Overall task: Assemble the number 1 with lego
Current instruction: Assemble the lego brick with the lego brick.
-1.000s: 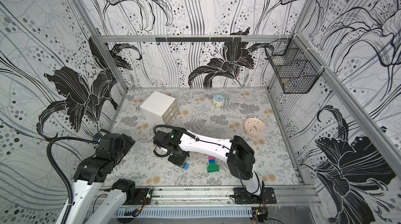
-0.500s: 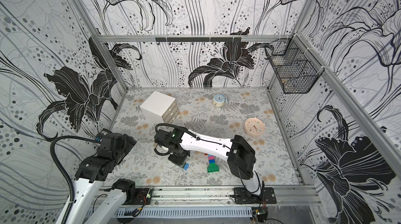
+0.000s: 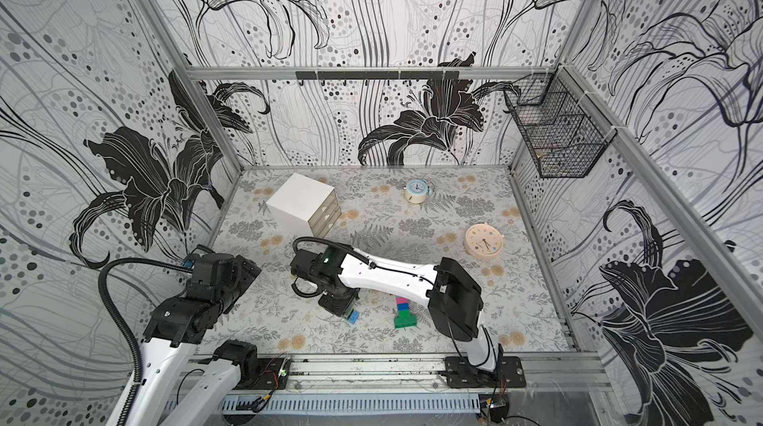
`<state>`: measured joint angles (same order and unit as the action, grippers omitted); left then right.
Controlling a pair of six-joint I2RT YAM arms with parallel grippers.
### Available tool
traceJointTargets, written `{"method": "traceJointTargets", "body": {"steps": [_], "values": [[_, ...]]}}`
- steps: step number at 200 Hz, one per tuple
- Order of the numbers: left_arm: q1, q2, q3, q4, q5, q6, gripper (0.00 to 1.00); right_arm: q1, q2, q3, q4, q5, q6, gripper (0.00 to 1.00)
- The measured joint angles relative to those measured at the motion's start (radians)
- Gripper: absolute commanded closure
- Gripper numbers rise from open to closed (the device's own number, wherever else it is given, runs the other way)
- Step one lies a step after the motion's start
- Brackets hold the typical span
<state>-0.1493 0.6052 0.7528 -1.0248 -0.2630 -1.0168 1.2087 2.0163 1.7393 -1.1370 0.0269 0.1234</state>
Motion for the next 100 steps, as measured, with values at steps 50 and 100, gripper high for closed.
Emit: {"method": "traceJointTargets", "body": {"steps": [50,100], "values": [[0.000,-0.002,0.000,0.000,0.000,0.004,0.10,-0.003,0.069,-0.006,0.038,0.023,0.040,0.24],[0.000,-0.039,-0.012,0.048,0.028,0.085,0.05,-0.010,0.023,0.001,0.050,0.026,0.053,0.18]]}}
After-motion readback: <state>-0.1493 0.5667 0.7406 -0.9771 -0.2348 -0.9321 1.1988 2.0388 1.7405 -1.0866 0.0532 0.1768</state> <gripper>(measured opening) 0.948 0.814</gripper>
